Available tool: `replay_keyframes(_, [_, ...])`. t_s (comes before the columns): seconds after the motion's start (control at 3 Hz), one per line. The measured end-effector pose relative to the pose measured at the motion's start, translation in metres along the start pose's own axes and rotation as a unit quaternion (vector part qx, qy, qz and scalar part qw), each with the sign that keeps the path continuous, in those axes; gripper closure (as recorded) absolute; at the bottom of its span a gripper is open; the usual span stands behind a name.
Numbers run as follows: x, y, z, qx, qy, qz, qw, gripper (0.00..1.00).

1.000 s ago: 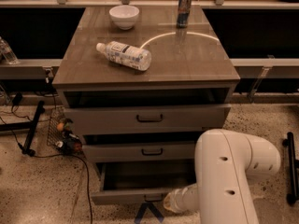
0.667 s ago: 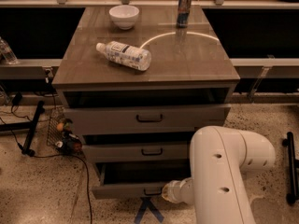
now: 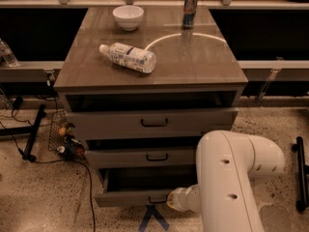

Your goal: Close bottom drawer

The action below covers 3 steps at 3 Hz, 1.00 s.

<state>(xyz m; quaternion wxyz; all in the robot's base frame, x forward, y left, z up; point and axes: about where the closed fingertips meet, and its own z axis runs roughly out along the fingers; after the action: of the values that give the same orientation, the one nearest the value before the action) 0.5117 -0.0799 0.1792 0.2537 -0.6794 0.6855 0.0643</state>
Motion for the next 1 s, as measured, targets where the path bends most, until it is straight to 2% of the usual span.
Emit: replay_keyframes(1.0, [0.0008,0.0001,-0.0005,0.0,0.0,0.0,1.0,1.0])
